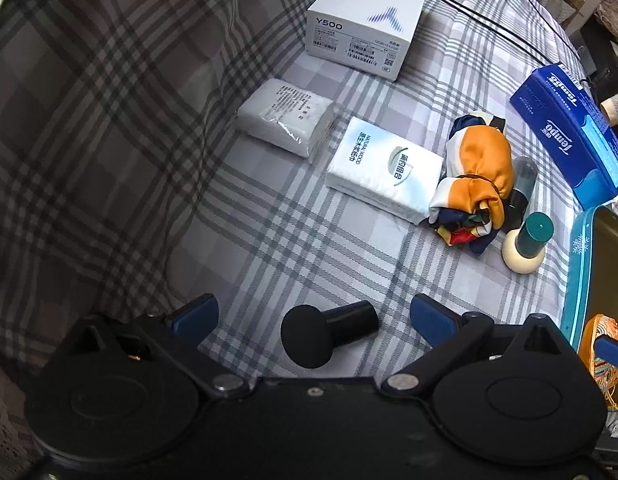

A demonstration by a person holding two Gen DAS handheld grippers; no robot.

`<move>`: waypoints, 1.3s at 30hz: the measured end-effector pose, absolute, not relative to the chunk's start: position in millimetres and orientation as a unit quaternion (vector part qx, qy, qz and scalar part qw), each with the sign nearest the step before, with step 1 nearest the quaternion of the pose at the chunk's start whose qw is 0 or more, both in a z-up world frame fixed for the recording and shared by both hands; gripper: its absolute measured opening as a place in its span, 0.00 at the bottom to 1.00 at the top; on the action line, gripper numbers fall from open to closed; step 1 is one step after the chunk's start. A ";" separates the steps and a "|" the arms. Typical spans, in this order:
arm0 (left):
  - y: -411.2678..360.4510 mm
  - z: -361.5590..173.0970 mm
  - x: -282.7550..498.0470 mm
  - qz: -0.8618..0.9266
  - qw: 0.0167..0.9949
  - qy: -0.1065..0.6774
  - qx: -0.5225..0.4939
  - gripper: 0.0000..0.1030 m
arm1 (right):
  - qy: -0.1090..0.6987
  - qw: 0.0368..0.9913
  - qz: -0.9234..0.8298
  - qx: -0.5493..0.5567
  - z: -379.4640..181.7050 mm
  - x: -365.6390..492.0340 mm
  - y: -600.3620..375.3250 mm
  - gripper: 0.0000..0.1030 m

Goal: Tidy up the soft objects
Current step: 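Move the right gripper back to the tape roll on the bed, then grasp the white tape roll with the right gripper and lift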

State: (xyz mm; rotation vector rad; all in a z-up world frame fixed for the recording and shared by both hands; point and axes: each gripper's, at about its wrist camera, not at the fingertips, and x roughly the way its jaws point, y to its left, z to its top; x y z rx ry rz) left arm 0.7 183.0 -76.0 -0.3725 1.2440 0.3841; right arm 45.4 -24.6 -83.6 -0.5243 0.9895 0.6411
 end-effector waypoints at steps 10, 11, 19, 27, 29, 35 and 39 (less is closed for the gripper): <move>186.4 -90.2 2.6 0.179 0.762 0.591 -0.195 0.99 | 0.455 0.766 0.324 -0.318 -112.8 42.6 -19.4 0.55; 187.0 -91.3 2.4 0.178 0.761 0.592 -0.197 0.99 | 0.456 0.763 0.327 -0.322 -114.7 42.3 -18.6 0.55; 185.2 -99.3 6.3 0.180 0.759 0.594 -0.197 0.99 | 0.449 0.748 0.328 -0.361 -127.0 36.1 -10.7 0.56; 181.7 -107.3 8.1 0.170 0.754 0.600 -0.207 0.94 | 0.451 0.756 0.329 -0.342 -122.7 40.2 -13.5 0.49; 182.0 -109.1 7.9 0.162 0.751 0.603 -0.214 0.90 | 0.453 0.757 0.332 -0.335 -121.6 40.1 -13.0 0.49; 182.2 -112.4 7.3 0.156 0.753 0.601 -0.220 0.70 | 0.444 0.760 0.341 -0.329 -115.7 34.0 -7.5 0.49; 183.4 -109.8 8.4 0.154 0.756 0.597 -0.221 0.61 | 0.441 0.764 0.344 -0.322 -111.1 33.4 -6.0 0.49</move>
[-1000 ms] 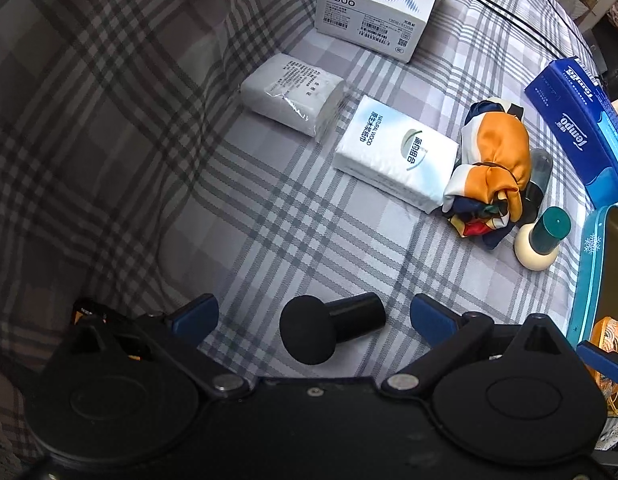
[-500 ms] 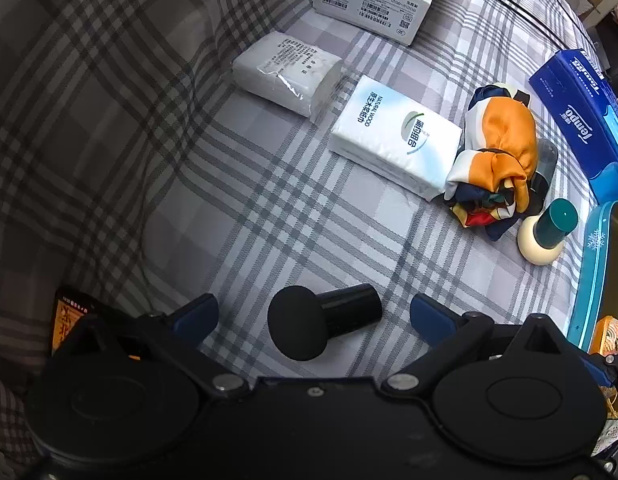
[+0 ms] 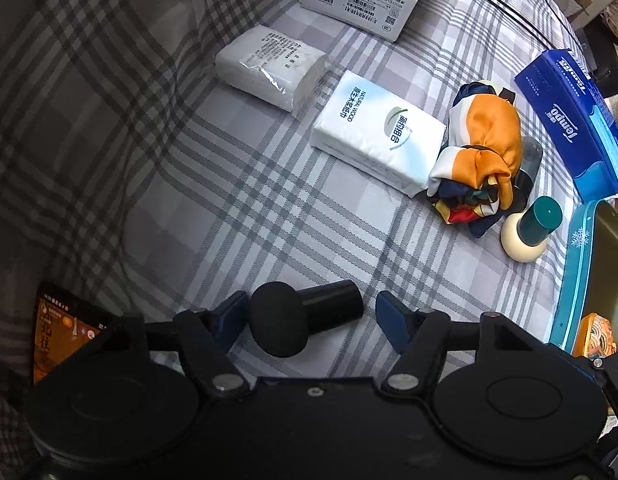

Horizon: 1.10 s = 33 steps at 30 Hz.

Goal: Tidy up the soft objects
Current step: 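Grasp the white tape roll with the right gripper and lift, then carry the tape roll over the gold tray and open the right gripper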

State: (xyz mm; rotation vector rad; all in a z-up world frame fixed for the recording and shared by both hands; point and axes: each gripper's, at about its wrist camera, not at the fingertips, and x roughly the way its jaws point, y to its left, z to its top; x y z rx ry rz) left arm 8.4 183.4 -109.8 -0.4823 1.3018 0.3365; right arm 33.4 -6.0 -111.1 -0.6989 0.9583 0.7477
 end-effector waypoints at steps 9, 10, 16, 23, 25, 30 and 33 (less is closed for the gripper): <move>183.3 -102.0 6.4 0.150 0.763 0.591 -0.216 0.54 | 0.437 0.778 0.339 -0.297 -100.3 35.7 -7.2 0.49; 182.4 -100.4 6.3 0.149 0.765 0.589 -0.215 0.54 | 0.436 0.781 0.338 -0.292 -98.0 36.5 -7.6 0.49; 176.6 -87.1 4.6 0.148 0.779 0.574 -0.205 0.54 | 0.431 0.803 0.326 -0.251 -78.3 42.1 -11.8 0.49; 169.1 -66.3 1.1 0.142 0.798 0.554 -0.191 0.54 | 0.427 0.836 0.297 -0.173 -44.7 53.0 -26.9 0.49; 163.2 -58.9 1.1 0.136 0.805 0.548 -0.184 0.54 | 0.422 0.848 0.285 -0.151 -32.5 55.8 -34.0 0.49; 143.1 -38.7 0.6 0.118 0.823 0.533 -0.157 0.54 | 0.394 0.879 0.245 -0.110 0.0 64.0 -54.0 0.49; 127.7 -25.8 2.5 0.103 0.834 0.524 -0.138 0.54 | 0.380 0.895 0.217 -0.085 18.5 67.7 -69.6 0.49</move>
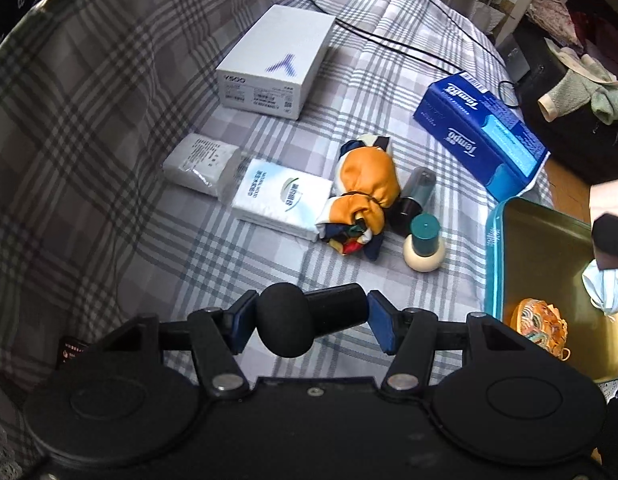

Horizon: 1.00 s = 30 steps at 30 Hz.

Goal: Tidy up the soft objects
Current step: 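Carry the tape roll over the gold tray and open the right gripper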

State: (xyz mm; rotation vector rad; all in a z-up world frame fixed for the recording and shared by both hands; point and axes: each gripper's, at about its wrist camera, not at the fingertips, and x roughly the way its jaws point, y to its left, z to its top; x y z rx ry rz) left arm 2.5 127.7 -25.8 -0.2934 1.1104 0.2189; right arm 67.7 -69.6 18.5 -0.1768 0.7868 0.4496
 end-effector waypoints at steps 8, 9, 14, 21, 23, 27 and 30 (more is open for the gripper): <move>84.4 7.3 7.4 0.064 0.854 0.507 -0.095 0.54 | 0.383 0.913 0.139 0.003 50.3 77.6 -116.4 0.49; 78.0 10.6 8.7 0.059 0.856 0.506 -0.091 0.54 | 0.383 0.915 0.129 0.011 52.9 77.5 -122.7 0.49; 42.9 23.4 16.0 0.029 0.859 0.506 -0.068 0.54 | 0.398 0.911 0.099 0.045 56.0 82.4 -146.8 0.49; -10.8 30.2 39.1 -0.010 0.854 0.519 -0.035 0.54 | 0.411 0.906 0.073 0.076 58.4 90.7 -180.6 0.49; -23.3 29.7 47.2 -0.018 0.851 0.524 -0.029 0.54 | 0.421 0.901 0.069 0.082 56.5 93.5 -191.1 0.49; -49.0 26.2 67.8 -0.027 0.845 0.534 -0.014 0.54 | 0.443 0.893 0.045 0.072 46.4 98.8 -209.6 0.49; -64.3 21.6 84.7 -0.033 0.839 0.543 -0.012 0.54 | 0.464 0.882 0.034 0.069 37.1 102.3 -223.9 0.49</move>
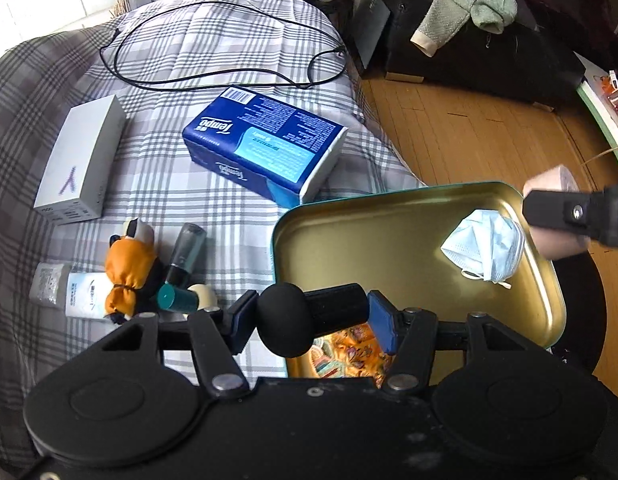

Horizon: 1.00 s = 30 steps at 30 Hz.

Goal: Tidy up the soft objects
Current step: 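Carry the tape roll over the gold tray and open the right gripper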

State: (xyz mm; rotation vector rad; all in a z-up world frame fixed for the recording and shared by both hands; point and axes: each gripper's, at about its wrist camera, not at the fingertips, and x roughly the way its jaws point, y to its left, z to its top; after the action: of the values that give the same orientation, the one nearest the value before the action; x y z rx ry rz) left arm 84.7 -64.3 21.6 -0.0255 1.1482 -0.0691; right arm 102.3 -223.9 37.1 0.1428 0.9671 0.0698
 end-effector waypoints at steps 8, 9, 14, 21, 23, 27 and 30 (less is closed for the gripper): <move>-92.8 3.4 120.6 -0.025 0.830 0.557 0.005 0.54 | 0.497 0.866 0.001 0.047 22.6 104.8 -247.8 0.49; -94.0 1.1 122.8 -0.023 0.829 0.559 0.008 0.57 | 0.498 0.866 -0.001 0.045 22.7 104.6 -249.4 0.49; -96.3 -7.2 126.1 -0.013 0.830 0.558 0.020 0.79 | 0.492 0.870 -0.021 0.027 27.6 104.1 -252.8 0.49; -89.5 -11.9 121.5 -0.011 0.827 0.562 0.019 0.83 | 0.482 0.876 -0.030 0.019 30.2 103.7 -254.9 0.50; -87.7 -10.6 119.1 -0.010 0.828 0.561 0.019 0.84 | 0.481 0.876 -0.030 0.019 30.2 103.8 -254.5 0.50; -86.6 -6.9 116.3 -0.013 0.828 0.561 0.018 0.86 | 0.479 0.877 -0.036 0.024 31.4 106.3 -253.2 0.50; -86.7 -5.7 115.2 -0.011 0.828 0.561 0.022 0.88 | 0.474 0.879 -0.034 0.037 34.9 107.1 -253.7 0.50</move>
State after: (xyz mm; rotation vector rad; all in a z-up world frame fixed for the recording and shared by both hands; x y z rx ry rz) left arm 115.2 -86.7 -5.7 0.0474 1.1902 -0.0229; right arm 107.1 -253.7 34.9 0.0780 0.9888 -0.0717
